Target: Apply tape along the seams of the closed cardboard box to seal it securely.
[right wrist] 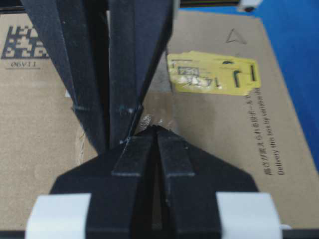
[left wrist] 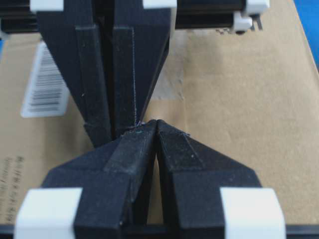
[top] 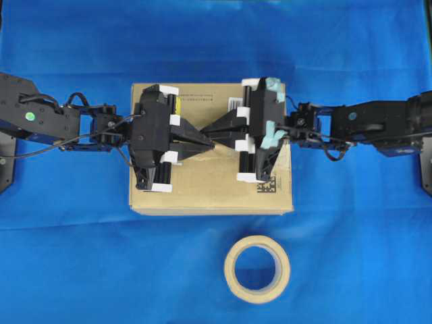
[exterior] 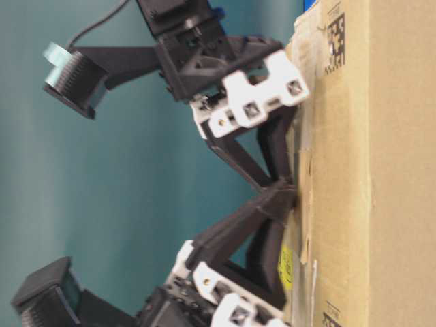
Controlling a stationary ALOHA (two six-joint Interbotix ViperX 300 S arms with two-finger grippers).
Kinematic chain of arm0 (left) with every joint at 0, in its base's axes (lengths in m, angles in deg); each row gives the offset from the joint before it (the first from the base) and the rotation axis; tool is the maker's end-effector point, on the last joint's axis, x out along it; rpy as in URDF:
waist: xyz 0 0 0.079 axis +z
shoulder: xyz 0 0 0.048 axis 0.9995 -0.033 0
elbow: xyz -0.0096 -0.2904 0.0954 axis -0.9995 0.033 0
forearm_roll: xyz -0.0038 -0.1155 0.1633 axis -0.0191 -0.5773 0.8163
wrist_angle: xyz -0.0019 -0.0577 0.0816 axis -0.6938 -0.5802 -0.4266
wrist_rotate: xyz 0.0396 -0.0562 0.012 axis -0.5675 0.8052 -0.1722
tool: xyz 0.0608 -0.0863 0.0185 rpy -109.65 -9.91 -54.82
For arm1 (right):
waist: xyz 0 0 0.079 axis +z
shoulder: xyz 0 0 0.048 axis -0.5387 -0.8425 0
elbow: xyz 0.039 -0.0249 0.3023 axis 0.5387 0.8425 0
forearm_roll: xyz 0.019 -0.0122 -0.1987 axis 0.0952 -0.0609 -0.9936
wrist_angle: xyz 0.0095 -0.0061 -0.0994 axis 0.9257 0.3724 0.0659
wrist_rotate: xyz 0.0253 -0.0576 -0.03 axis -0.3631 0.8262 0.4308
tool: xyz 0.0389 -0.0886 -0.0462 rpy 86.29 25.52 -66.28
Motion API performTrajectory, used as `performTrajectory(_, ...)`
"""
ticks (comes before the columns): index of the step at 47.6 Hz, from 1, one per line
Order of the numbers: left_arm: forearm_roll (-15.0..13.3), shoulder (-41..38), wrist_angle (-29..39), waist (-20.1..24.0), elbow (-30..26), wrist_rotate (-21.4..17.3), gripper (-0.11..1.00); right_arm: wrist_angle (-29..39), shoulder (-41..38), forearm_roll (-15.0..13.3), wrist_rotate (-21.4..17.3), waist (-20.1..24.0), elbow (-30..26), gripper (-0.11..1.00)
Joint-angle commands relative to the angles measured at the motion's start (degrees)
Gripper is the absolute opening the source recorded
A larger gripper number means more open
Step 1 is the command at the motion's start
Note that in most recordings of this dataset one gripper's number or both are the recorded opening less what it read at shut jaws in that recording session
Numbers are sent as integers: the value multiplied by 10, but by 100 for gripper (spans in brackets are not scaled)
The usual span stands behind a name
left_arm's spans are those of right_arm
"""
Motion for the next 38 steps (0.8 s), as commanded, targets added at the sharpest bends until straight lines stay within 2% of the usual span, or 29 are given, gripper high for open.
performTrajectory(1,0,-4,-12,1,-5,-1,1,-5,-3,0,-3,10,-17,0)
performTrajectory(17,-1,-25,-40,1,32,2,1,-6,-26,5,-7,28,-11,0)
performTrajectory(27,0,-11,-46,1,62,27,1,-4,-25,8,-8,45,-3,0)
performTrajectory(38,-1,6,-47,-4,96,45,1,-5,-10,28,-8,53,26,0)
